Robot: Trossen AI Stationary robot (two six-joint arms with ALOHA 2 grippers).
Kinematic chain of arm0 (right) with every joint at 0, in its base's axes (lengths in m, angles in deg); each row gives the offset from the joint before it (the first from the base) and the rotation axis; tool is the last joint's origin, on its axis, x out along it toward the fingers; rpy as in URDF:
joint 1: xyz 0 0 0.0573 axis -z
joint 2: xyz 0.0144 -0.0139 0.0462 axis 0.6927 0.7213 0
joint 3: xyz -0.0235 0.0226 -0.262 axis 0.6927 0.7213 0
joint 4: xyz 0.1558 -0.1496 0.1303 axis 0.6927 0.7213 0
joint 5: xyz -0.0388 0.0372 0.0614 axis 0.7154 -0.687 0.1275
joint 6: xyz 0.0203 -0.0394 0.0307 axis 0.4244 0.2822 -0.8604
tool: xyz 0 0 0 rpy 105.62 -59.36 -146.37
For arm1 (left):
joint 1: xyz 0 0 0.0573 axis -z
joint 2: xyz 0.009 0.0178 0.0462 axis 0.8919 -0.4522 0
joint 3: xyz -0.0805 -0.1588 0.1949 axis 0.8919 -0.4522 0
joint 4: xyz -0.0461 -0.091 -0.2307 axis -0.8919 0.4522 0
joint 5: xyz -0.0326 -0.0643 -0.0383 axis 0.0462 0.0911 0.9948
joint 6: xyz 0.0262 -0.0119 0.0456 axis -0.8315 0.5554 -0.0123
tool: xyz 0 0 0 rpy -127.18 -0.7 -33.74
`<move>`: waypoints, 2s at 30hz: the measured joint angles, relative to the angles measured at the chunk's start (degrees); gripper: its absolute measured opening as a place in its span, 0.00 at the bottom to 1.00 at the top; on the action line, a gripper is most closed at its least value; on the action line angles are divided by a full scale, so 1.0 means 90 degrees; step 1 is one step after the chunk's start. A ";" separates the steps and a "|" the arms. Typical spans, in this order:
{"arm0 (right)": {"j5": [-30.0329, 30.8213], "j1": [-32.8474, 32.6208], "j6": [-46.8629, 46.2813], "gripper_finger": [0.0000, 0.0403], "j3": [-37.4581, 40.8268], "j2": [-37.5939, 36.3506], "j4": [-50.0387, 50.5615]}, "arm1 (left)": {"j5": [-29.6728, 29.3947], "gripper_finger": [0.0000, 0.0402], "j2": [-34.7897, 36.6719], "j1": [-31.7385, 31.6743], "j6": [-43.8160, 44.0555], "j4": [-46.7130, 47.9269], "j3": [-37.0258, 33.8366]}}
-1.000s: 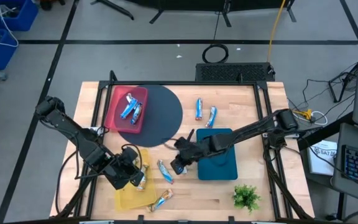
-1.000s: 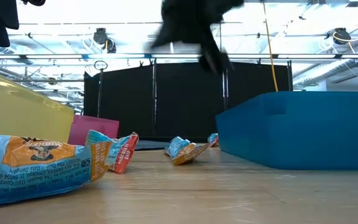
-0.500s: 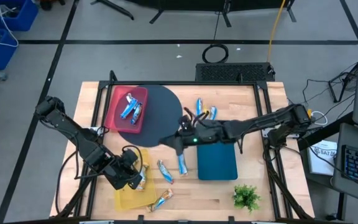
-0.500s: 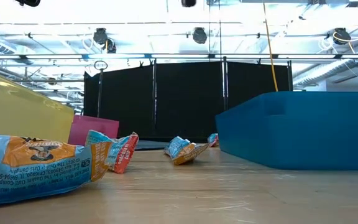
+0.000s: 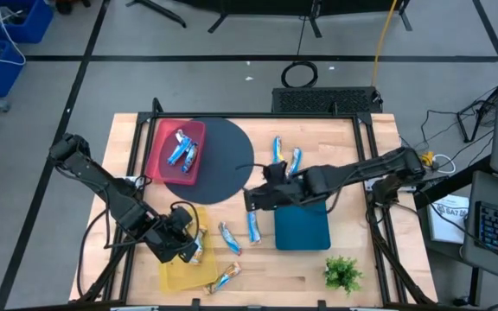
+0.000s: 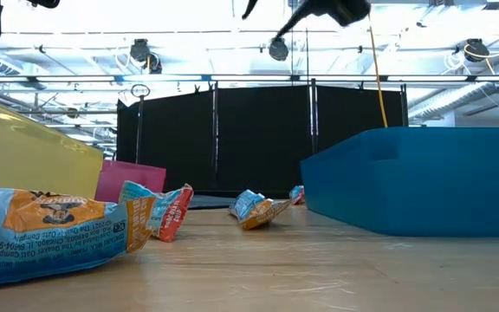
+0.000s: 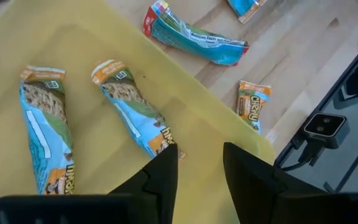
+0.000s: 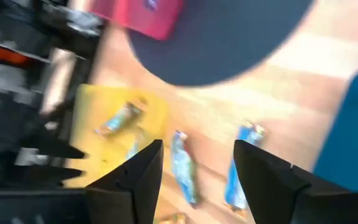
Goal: Pick and place Granola Bars by type
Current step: Adjust the blue bin on the table
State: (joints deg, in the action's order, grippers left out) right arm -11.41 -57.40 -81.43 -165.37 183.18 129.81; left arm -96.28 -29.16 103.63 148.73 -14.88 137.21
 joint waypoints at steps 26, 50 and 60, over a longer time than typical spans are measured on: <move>-0.1900 0.0279 -0.0569 0.47 -0.0002 0.1943 -0.0229 | 0.0038 0.33 0.0000 0.0000 -0.0332 -0.0025 0.0000; -0.1421 0.0510 -0.0405 0.45 0.0000 0.2646 -0.2806 | 0.0178 0.33 0.0000 0.0000 -0.0457 -0.0019 0.0000; -0.1227 0.0509 -0.0069 0.45 0.0005 0.2686 -0.1807 | 0.0465 0.33 0.0000 0.0001 -0.0484 -0.0010 0.0000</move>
State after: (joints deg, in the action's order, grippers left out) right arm -22.45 -52.83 -82.04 -165.32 207.35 113.54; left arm -92.10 -29.16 103.64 144.38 -14.96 137.21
